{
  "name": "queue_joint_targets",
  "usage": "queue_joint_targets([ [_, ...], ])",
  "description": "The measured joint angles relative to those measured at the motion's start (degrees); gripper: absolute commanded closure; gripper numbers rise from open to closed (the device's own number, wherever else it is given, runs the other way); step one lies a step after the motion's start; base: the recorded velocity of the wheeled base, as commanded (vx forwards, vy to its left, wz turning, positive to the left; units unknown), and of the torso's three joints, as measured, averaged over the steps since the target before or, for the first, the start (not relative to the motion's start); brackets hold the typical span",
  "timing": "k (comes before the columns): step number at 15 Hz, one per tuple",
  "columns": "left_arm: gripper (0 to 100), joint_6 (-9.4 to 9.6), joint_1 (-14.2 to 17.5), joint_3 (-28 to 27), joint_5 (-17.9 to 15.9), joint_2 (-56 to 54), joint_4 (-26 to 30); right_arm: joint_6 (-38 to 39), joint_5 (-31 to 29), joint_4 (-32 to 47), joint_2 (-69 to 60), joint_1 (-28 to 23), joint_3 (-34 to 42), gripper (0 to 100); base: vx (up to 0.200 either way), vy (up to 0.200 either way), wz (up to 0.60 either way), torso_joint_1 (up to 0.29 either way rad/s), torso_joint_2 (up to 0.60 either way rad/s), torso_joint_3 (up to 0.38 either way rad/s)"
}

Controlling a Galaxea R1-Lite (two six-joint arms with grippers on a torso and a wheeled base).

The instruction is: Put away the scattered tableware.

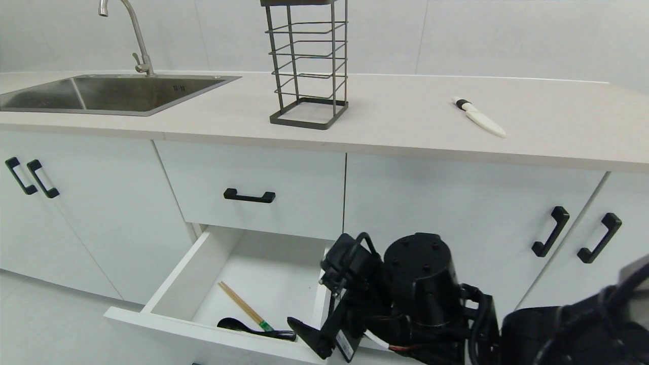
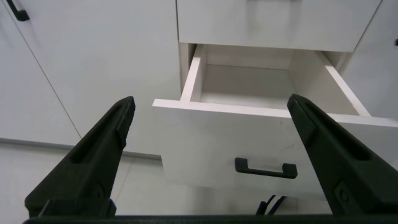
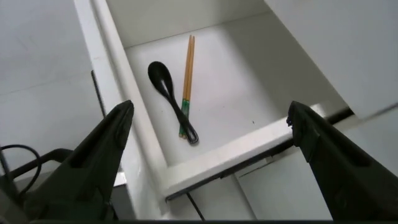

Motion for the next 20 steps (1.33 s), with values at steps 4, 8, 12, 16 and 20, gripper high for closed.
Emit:
queue_joint_targets([
  [4, 0, 0.02, 0.0, 0.0, 0.0, 0.0, 0.0, 0.6, 0.0, -0.3, -7.6, -0.5, 6.8, 0, 0.0, 0.0, 0.0, 0.0, 0.0, 0.0],
  [8, 0, 0.02, 0.0, 0.0, 0.0, 0.0, 0.0, 1.5, 0.3, -1.6, -13.3, -3.6, 10.2, 0, 0.0, 0.0, 0.0, 0.0, 0.0, 0.0],
  [12, 0, 0.0, 0.0, 0.0, 0.0, 0.0, 0.0, 1.5, 1.4, -1.6, -19.4, -8.0, 16.1, 0, 0.0, 0.0, 0.0, 0.0, 0.0, 0.0],
  [16, 0, 0.02, 0.0, 0.0, 0.0, 0.0, 0.0, 1.2, 3.5, 0.5, -30.6, -14.2, 24.1, 0, 0.0, 0.0, 0.0, 0.0, 0.0, 0.0],
  [20, 0, 0.0, 0.0, 0.0, 0.0, 0.0, 0.0, 0.1, 7.3, 9.1, -48.9, -25.2, 34.2, 0, 0.0, 0.0, 0.0, 0.0, 0.0, 0.0],
])
